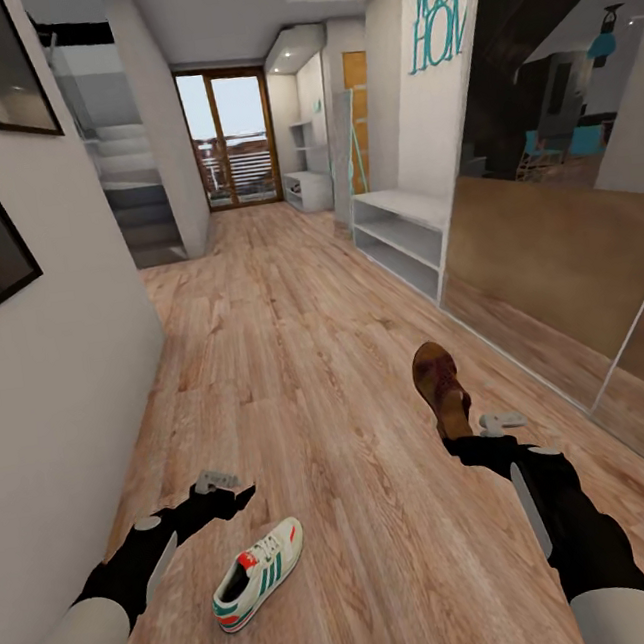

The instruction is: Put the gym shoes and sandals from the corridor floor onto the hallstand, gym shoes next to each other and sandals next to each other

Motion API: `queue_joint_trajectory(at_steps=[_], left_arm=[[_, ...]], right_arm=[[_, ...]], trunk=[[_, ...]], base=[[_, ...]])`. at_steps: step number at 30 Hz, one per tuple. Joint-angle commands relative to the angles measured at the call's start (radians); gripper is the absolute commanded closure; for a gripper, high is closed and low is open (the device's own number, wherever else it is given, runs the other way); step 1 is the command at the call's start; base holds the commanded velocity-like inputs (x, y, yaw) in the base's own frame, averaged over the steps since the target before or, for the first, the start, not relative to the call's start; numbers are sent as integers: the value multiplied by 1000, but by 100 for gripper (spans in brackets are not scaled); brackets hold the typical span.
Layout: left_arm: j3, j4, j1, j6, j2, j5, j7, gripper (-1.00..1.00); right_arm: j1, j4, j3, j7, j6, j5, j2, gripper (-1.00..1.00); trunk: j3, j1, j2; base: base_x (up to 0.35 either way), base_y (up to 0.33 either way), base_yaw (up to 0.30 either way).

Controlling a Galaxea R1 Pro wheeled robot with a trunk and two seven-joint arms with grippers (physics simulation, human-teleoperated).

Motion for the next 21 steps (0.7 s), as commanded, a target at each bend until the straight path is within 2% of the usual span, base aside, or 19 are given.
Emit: queue_joint_trajectory(at_steps=[1, 4, 7, 10, 12, 17, 21], left_arm=[[-3, 0, 0, 1, 1, -1, -1, -100], [-4, 11, 0, 1, 2, -3, -1, -100], [-4, 38, 0, -1, 3, -24, -2, -100], [-5, 67, 0, -24, 3, -90, -2, -100], [-4, 79, 0, -34, 3, -102, -2, -100], [-3, 91, 0, -44, 3, -113, -2, -100], [-4, 93, 0, -46, 3, -114, -2, -100]], right_arm=[[-1, -2, -3, 7, 5, 6, 1, 100], [-1, -2, -3, 7, 6, 6, 1, 100], [-1, -2, -3, 7, 7, 6, 1, 100], [-1, -2, -2, 7, 7, 5, 0, 100], [-1, -2, -2, 7, 7, 5, 0, 100], [-1, -2, -3, 7, 7, 5, 0, 100], [-1, -2, -3, 7, 7, 5, 0, 100]], trunk=[[-7, 0, -1], [-23, 2, -1], [-40, 3, -2], [-56, 4, -3], [-67, 5, -3], [-95, 7, -5], [-99, 7, -5]], base=[[0, 0, 0], [0, 0, 0], [0, 0, 0], [0, 0, 0], [0, 0, 0], [0, 0, 0], [0, 0, 0]])
